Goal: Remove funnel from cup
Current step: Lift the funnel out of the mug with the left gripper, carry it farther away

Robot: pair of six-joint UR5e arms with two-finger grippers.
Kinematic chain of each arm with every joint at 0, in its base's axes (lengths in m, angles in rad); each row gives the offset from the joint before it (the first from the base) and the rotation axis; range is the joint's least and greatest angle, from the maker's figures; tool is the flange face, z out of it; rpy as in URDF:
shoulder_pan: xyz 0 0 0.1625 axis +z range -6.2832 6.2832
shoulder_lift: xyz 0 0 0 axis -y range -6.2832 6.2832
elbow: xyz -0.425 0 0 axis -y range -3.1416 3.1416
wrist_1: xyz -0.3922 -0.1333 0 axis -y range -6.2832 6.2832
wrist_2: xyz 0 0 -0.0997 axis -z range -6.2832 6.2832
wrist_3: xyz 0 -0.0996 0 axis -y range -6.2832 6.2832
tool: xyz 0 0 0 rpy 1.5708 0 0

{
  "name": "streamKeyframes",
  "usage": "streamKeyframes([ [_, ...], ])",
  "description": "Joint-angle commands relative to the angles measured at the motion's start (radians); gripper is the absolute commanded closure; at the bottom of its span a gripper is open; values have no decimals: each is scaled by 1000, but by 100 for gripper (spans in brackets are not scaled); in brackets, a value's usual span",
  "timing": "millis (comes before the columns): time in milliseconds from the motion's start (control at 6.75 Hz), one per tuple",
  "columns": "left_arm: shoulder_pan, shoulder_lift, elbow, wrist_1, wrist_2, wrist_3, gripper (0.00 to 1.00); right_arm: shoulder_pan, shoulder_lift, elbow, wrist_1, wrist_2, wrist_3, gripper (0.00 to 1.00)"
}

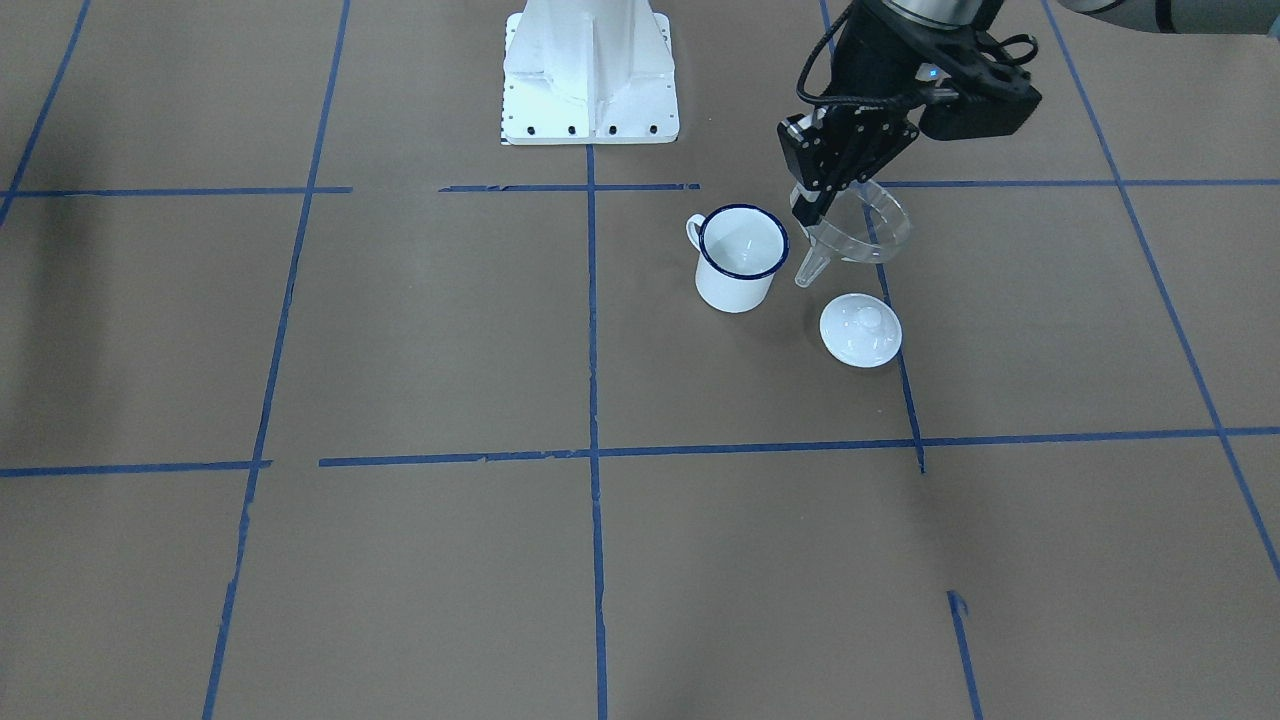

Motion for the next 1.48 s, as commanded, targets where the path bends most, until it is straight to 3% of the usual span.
streamKeyframes([
  [0,-41,4,207,-311,118,-270,100,0,-1,0,0,0,0,0],
  [444,-26,20,367,-557,344,-647,100,0,-1,0,0,0,0,0],
  [741,95,105,390,-709,594,-832,100,0,1,-2,0,0,0,0],
  [889,173,112,439,-730,737,-884,100,0,-1,0,0,0,0,0],
  [1333,270,112,562,-808,931,-1003,100,0,-1,0,0,0,0,0],
])
